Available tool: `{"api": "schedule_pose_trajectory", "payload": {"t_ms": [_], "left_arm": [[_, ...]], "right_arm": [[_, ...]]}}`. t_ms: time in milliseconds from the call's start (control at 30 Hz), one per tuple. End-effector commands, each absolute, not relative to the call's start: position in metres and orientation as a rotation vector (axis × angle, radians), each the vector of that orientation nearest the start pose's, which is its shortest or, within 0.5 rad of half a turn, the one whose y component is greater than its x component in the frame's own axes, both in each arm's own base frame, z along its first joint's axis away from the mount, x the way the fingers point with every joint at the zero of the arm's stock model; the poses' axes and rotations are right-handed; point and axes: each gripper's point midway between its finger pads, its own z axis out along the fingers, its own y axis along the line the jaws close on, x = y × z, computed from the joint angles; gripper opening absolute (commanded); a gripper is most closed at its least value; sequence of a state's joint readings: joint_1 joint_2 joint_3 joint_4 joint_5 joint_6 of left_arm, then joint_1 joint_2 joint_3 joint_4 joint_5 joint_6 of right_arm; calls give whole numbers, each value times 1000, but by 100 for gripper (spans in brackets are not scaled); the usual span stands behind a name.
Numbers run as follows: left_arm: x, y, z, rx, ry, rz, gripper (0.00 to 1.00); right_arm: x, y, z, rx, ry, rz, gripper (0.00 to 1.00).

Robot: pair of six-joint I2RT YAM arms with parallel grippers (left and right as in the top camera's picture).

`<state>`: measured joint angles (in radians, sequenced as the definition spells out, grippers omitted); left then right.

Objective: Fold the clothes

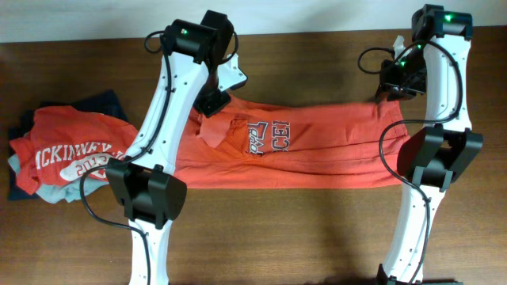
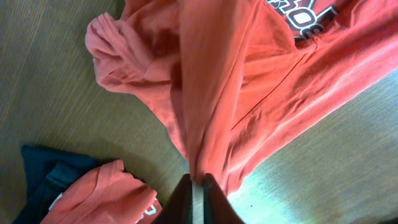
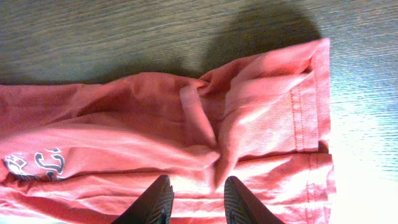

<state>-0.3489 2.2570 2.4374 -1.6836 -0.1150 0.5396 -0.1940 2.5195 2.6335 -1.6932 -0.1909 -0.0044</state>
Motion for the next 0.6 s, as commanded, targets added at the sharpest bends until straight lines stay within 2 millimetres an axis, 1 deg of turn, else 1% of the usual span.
{"api": "schedule_pose_trajectory", "payload": {"t_ms": [0,100,133,167,200,233,267,367,400,433,467,500,567], "left_arm": [[412,-123,192,1302,2754,166,14],[414,-119,192,1288,2761,166,22],[414,-117,192,1281,2765,165,27],[414,-117,192,1279,2766,165,28],[415,-115,192,1274,2768,165,29],[415,-115,192,1272,2769,166,31],[415,-114,192,1270,2770,165,37],[415,-115,192,1269,2768,160,48],[417,-115,193,1256,2764,161,59],[421,-116,193,1230,2761,162,79],[429,-116,194,1124,2765,161,83],[434,-116,195,1057,2772,161,82],[440,-109,196,891,2804,169,75]], "right_arm": [[465,-63,126,284,3080,259,33],[464,-64,126,285,3081,253,33],[464,-64,126,285,3080,254,33],[465,-64,126,285,3079,254,34],[466,-64,126,283,3073,252,40],[467,-65,126,282,3070,251,41],[470,-65,124,282,3064,250,49],[466,-65,115,292,3097,258,53],[463,-64,109,306,3119,263,55],[460,-64,103,325,3138,264,56],[455,-64,91,339,3175,263,59],[451,-63,84,344,3196,266,59],[440,-61,69,359,3254,283,58]]}}
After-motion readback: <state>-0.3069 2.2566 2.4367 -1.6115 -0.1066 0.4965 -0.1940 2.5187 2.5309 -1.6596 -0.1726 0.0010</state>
